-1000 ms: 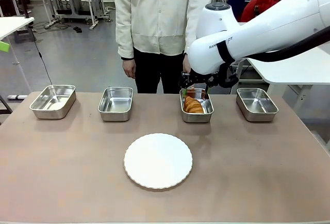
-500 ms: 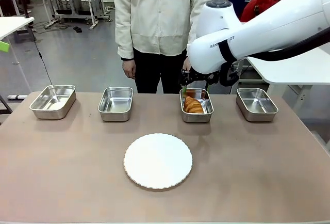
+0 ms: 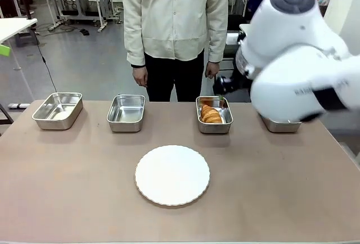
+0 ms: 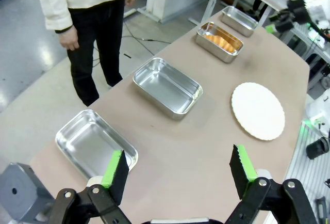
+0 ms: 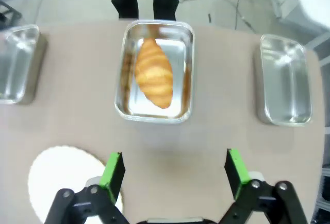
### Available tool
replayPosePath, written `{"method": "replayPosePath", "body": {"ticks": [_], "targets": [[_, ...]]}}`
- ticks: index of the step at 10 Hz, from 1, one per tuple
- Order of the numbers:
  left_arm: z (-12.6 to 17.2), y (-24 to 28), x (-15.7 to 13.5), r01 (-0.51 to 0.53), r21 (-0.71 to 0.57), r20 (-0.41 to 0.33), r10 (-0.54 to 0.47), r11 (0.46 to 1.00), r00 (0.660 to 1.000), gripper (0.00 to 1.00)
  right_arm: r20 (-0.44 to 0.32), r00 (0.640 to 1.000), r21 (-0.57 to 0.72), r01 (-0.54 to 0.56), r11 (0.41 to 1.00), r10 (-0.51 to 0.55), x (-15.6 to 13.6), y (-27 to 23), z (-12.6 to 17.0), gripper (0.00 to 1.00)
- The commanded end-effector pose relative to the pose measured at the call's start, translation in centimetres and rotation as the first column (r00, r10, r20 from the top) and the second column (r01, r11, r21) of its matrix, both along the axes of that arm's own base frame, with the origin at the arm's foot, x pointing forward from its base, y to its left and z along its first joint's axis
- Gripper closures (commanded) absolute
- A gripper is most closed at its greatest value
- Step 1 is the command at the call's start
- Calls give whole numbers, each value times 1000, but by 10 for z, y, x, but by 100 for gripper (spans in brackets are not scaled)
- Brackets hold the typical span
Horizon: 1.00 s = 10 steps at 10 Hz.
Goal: Place the bread in the container.
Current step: Place the Butter Roll into the Airtight Container indicated by the human.
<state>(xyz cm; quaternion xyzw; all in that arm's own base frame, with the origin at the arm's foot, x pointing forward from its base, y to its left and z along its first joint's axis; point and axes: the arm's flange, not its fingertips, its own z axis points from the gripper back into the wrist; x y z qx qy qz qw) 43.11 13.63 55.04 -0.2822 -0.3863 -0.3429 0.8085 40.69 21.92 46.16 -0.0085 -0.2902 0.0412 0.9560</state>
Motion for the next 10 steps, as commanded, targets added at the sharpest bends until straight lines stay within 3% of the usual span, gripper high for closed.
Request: {"method": "replayPosePath", "body": {"ticks": [1,3,5,6,10], "targets": [[1,-1,-2,5,-6,7,-5,1000,1000,0,23,1000,17,-19,1000,19,-40,-11,-16,0],[1,-1,-2,5,-6,7,-5,1000,1000,0,3,999,49,-42,998,42,-61,-21,-30,0],[1,-1,-2,5,-6,7,-5,1000,1000,0,66,997,87,-49,995,43,-64,-23,-31,0],[1,-1,-2,5,-6,7,-5,1000,1000,0,3,1000,42,-19,999,19,-54,-4,-22,0],[1,-1,-2,5,-6,7,-5,1000,1000,0,3,1000,42,-19,999,19,-54,-4,-22,0]]}}
